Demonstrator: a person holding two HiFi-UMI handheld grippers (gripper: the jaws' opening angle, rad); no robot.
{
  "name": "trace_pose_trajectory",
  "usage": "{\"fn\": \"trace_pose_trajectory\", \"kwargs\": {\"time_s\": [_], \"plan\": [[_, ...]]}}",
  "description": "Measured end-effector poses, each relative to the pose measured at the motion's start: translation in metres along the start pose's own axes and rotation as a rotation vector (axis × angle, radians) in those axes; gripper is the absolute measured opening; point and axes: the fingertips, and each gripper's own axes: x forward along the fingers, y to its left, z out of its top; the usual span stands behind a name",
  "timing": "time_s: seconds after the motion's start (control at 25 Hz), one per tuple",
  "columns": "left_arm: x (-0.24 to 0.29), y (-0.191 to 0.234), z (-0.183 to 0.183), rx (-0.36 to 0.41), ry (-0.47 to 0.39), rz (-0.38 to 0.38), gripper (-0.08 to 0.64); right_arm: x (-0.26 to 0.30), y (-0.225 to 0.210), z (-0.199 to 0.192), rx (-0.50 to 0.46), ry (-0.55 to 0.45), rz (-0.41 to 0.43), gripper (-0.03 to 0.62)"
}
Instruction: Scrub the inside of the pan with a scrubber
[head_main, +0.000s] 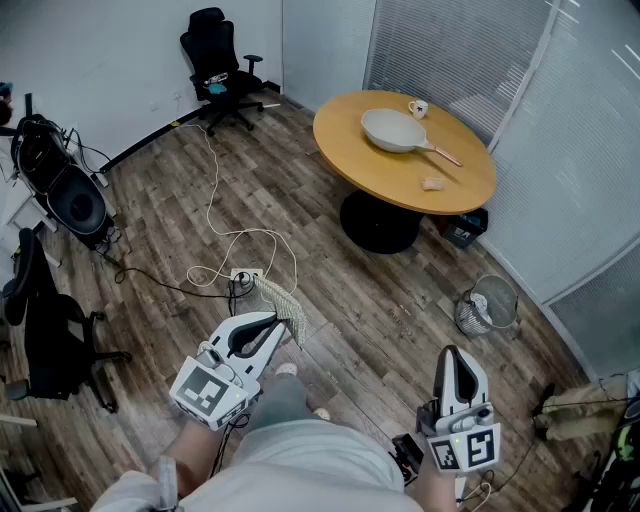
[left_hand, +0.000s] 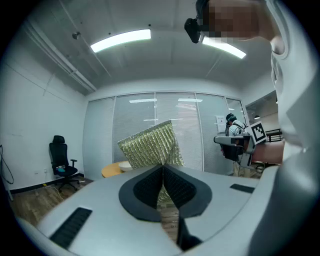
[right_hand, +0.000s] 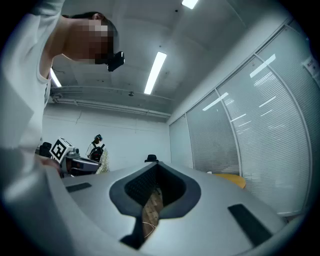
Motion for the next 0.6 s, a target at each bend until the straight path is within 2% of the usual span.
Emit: {"fn": "trace_pose_trajectory", "kwargs": {"time_s": [0.6], "plan": [[0.0028,0.0034,-0.0012,0.0,0.01,0.019,0.017,0.0027,-0.0057,0.0003,0.007,-0.008,0.001,0.018]]}}
